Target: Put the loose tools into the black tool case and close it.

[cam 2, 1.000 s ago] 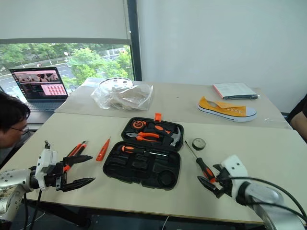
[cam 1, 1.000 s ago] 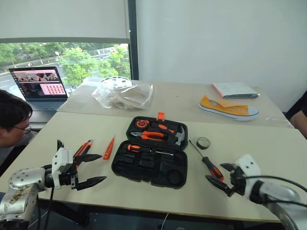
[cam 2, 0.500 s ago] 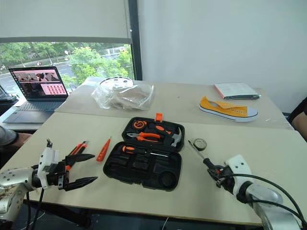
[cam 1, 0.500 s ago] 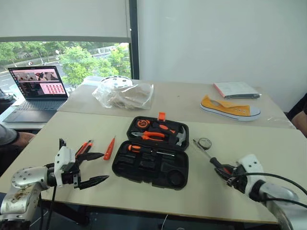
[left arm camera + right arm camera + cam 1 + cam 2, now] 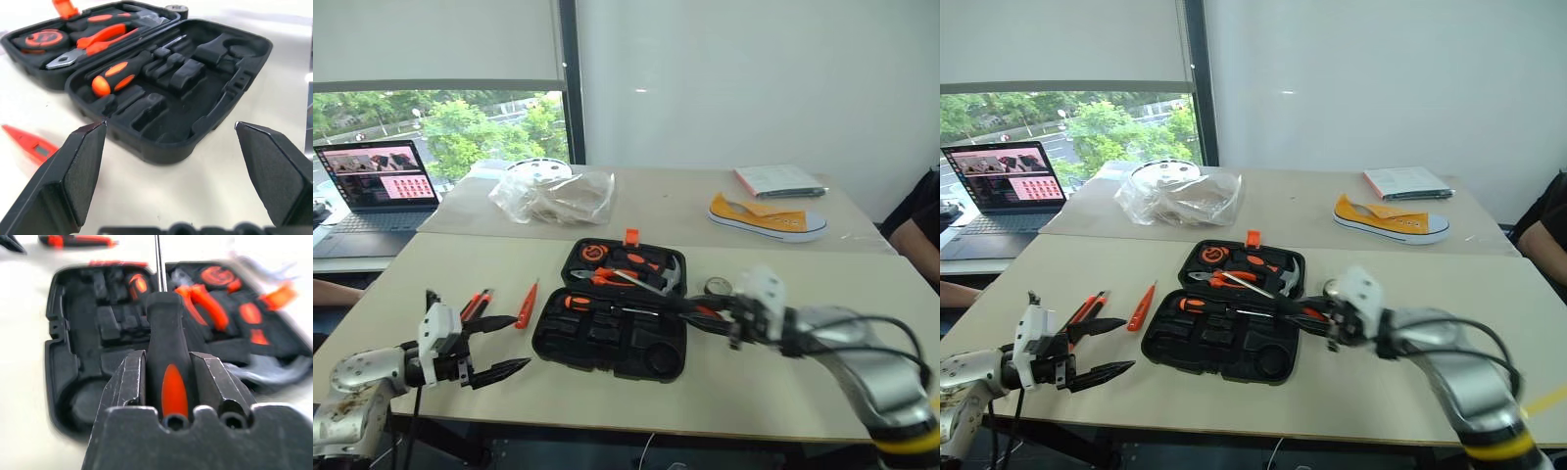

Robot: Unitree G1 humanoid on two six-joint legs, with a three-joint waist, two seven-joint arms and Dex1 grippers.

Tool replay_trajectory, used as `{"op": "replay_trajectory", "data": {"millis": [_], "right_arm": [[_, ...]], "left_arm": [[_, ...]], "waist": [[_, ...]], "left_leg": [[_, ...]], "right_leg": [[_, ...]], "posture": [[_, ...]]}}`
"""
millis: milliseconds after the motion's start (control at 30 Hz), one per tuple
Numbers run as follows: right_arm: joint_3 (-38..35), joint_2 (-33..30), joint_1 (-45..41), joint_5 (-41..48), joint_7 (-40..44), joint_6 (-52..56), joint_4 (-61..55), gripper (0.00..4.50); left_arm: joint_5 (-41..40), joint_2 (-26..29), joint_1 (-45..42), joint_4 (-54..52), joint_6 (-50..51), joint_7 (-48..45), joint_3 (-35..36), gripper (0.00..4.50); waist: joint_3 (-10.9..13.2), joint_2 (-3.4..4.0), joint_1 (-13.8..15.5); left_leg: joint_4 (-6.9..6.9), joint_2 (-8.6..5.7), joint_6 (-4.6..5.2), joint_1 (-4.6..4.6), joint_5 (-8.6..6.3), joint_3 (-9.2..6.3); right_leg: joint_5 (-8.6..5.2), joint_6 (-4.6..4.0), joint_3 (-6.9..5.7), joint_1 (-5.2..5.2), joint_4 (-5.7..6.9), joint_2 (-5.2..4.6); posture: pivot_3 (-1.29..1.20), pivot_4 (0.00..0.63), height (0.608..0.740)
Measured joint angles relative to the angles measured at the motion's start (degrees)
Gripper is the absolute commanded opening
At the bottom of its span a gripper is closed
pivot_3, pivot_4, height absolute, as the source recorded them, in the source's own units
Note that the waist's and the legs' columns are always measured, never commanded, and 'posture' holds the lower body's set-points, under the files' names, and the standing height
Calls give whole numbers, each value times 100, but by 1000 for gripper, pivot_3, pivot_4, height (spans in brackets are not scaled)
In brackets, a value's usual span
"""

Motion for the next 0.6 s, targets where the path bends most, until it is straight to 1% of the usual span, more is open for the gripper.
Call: {"op": "replay_trajectory", "data": {"millis": [33, 100, 200, 333, 600], "right_arm": [[262, 133, -223, -93, -21, 161, 115, 1046], [696, 218, -458, -268, 9, 335, 258, 1046], [1026, 220, -576, -573, 77, 379, 507, 1046], [1180, 211, -767, -782, 215, 366, 688, 1046], [1197, -18, -769, -904, 438, 349, 684, 1046]], "left_arm": [[1, -13, 34, -10, 1, 38, 12, 4500], [-2, -33, 158, -74, 3, 110, 56, 4500], [-11, -50, 299, -200, 9, 195, 76, 4500], [-21, -52, 401, -351, 10, 289, 132, 4500], [-22, -55, 434, -444, 13, 361, 158, 4500]], "waist": [[0, 0, 23], [0, 0, 84], [0, 0, 122], [0, 0, 91], [0, -1, 93]], "left_leg": [[0, -1, -31, -4, 18, -2], [-1, -2, -29, -12, 16, -7], [2, -12, -7, -37, 3, -5], [9, -19, 1, -77, -1, 3], [18, -19, -4, -74, 2, 4]], "right_leg": [[-1, -2, -8, -2, 4, 1], [-2, 1, -16, -3, -3, 0], [-9, 14, -19, -12, -14, -10], [0, 29, -26, -48, -12, -14], [-1, 30, -36, -53, -11, -13]], "posture": [[0, 150, 740], [0, 150, 740], [0, 150, 740], [0, 150, 740], [0, 150, 740]]}}
